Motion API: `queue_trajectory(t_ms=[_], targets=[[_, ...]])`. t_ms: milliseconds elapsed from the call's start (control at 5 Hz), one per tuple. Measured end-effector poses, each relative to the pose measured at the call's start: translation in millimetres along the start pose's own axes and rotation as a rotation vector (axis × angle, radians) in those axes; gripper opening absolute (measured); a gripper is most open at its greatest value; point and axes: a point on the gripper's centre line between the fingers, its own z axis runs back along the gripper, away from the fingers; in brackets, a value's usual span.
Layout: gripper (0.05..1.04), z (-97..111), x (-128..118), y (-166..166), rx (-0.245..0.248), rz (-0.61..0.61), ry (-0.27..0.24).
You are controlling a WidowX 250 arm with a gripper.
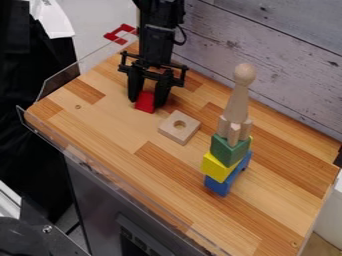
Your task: Move the red triangle to the left
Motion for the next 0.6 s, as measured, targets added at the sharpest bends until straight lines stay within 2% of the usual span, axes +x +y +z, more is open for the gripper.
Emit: queue_trajectory(t_ms=[200, 400, 600], targets=[[0.876, -0.3, 2.2, -1.4, -0.016, 0.003, 0.003], [0.997, 5.7, 0.1, -4.9, -0.039, -0.019, -0.011], [0.997, 40.1, -17.1, -8.4, -0.060, -0.036, -0.088]])
